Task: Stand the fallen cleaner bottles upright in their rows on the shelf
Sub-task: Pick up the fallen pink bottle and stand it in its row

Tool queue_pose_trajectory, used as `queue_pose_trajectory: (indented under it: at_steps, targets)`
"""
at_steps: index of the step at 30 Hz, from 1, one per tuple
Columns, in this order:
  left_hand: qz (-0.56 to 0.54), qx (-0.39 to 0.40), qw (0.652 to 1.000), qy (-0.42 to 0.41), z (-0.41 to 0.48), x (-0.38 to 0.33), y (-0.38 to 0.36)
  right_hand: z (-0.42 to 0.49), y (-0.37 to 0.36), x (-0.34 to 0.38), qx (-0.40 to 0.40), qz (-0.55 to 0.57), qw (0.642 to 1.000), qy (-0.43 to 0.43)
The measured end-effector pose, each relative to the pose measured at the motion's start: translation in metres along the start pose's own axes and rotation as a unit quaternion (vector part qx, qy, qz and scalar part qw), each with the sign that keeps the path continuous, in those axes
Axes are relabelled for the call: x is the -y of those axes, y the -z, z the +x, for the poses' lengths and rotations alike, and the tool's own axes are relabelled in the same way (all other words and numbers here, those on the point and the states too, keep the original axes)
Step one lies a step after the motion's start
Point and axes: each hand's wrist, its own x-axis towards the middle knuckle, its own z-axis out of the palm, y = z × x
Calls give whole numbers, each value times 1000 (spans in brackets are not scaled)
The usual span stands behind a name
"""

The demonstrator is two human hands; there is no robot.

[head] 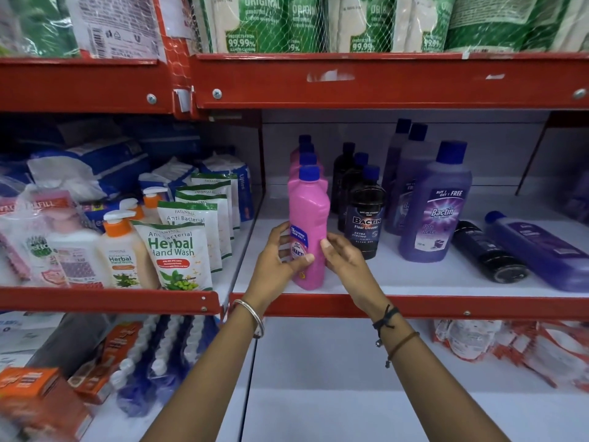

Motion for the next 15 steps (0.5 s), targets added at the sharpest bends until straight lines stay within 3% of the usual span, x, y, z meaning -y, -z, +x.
queue_pose_trajectory:
  at_steps: [4, 8, 15]
  targets:
    - [34, -48, 998, -23, -1, -3, 1, 4, 2, -1, -31, -52, 998, 20]
    - [87, -85, 992, -47, -4, 0, 6, 8, 5, -1, -75, -29, 997, 9]
    - [126, -97, 986, -51, -10, 1, 2, 6, 0, -2, -84, -15, 996, 15]
